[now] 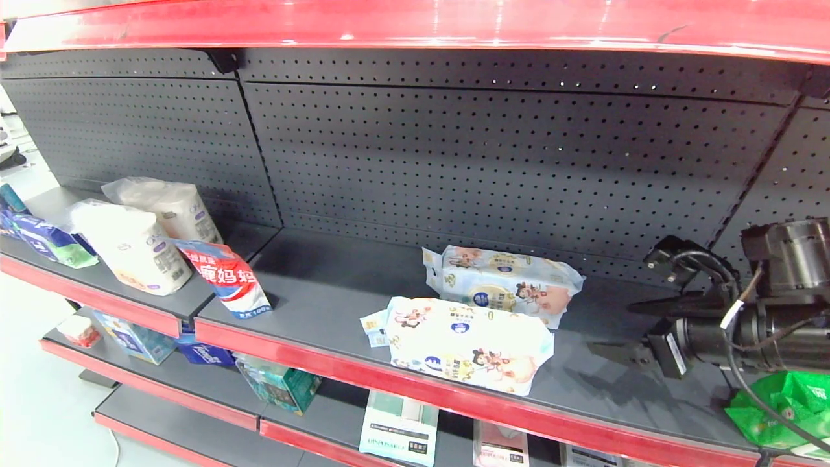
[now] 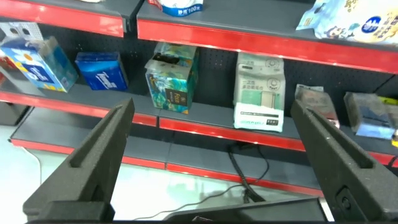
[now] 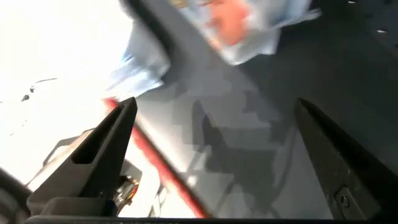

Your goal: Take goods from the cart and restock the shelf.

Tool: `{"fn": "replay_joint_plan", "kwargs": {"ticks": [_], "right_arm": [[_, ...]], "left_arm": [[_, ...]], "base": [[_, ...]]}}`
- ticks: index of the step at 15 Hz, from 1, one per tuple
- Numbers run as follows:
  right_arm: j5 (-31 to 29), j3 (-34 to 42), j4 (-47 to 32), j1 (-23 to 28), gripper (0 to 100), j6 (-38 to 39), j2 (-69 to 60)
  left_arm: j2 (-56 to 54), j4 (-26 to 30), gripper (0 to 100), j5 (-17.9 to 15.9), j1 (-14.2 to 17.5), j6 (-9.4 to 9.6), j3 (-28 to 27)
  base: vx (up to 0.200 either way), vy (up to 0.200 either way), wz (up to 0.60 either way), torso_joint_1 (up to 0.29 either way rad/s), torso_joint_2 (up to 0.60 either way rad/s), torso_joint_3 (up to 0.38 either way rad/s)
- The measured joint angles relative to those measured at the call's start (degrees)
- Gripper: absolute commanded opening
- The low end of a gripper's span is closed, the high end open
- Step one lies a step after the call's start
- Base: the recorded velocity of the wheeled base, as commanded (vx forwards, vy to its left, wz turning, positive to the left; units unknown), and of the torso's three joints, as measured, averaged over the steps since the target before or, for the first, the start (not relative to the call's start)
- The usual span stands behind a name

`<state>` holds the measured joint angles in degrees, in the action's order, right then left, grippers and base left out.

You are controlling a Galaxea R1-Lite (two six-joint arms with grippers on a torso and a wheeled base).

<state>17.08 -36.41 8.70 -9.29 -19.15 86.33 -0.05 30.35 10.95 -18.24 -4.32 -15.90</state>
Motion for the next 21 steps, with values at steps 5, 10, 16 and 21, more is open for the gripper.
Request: {"fn": "replay_joint_plan", "kwargs": {"ticks": [5, 10, 16, 21], "right_arm": [[1.9, 4.9, 0.0, -5.5, 100, 0.4, -5.9], [1.8, 4.9, 8.4, -10.4, 100, 0.2, -2.0], [1.5, 4.4, 11.5, -13.5, 100, -0.2, 4.4], [-3.1, 8.0, 11.4, -11.8, 100, 0.9, 0.2]], "left_arm": [[0.0, 0.0, 100, 0.1, 0.0, 0.27, 0.0], [0.0, 0.0, 100, 0.0, 0.0, 0.24, 0.0], [0.0, 0.0, 100, 0.0, 0.0, 0.22, 0.0], [0.0, 0.0, 100, -1.5, 0.0, 0.18, 0.1]], "base": [[0.000, 0.000, 0.00, 0.000, 0.00, 0.000], [0.000, 0.000, 0.00, 0.000, 0.00, 0.000], [0.000, 0.000, 0.00, 0.000, 0.00, 0.000], [0.000, 0.000, 0.00, 0.000, 0.00, 0.000]]}}
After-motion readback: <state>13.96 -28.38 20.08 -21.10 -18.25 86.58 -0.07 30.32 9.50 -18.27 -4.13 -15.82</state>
